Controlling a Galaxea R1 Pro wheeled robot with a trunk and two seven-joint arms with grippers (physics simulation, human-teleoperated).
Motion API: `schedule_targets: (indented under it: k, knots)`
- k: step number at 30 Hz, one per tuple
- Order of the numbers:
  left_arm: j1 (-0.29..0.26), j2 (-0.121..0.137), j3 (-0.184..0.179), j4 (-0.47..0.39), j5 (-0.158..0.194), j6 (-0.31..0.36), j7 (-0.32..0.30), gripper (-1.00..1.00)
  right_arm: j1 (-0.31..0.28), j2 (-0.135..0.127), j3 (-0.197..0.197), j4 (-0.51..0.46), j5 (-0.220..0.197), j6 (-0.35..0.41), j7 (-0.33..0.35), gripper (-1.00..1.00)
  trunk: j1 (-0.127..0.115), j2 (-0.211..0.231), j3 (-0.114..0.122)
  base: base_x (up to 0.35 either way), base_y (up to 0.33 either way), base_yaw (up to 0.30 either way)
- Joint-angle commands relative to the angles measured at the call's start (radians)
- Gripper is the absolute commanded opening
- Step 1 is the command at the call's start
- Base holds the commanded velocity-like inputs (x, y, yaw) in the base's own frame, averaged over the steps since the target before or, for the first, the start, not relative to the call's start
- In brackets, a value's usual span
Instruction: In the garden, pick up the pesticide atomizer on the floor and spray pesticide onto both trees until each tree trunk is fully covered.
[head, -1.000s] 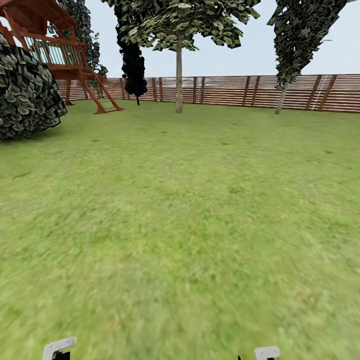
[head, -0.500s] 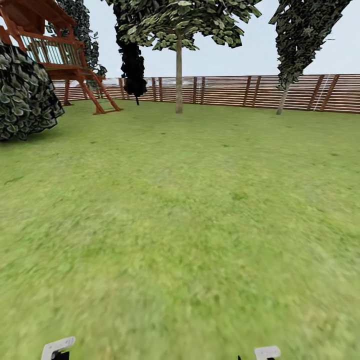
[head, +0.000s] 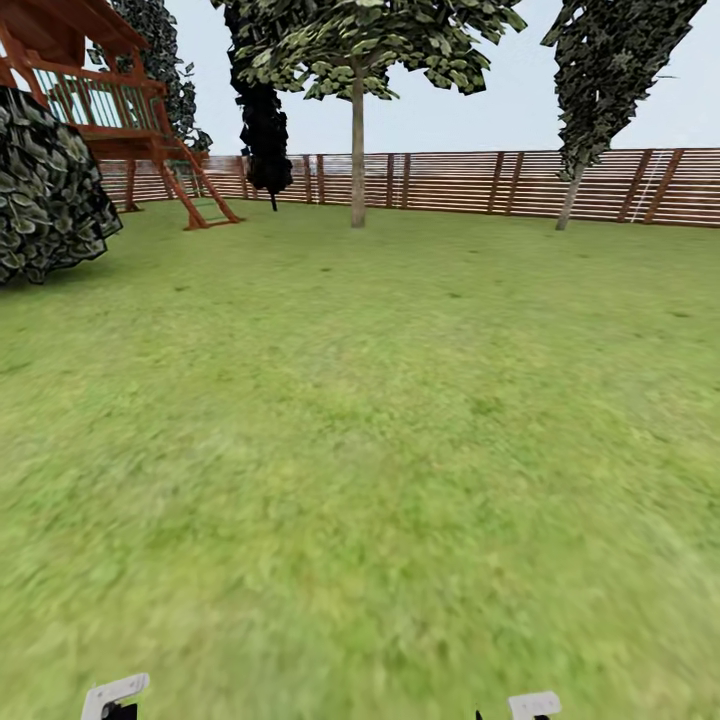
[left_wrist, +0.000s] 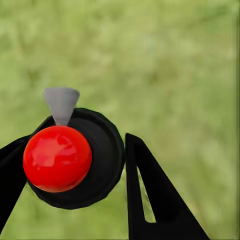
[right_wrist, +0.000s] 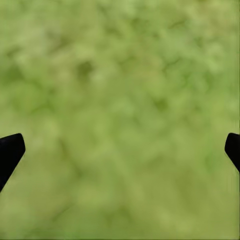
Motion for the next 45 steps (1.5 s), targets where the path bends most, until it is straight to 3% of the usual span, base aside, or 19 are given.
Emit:
schedule_targets:
  k: [1,45]
  knots:
    - [0.0,0.0,0.0,0.0,0.0,0.0,0.0,-1.0,0.0,0.0,0.0,0.0,0.0,0.0,0.0,1.0,0.0,0.0,0.0,0.34,0.0,0.0]
    - [0.001,0.002,0.0,0.0,0.0,0.0,0.0,-1.0,0.0,0.0,0.0,0.0,0.0,0.0,0.0,1.0,0.0,0.0,0.0,0.339,0.0,0.0]
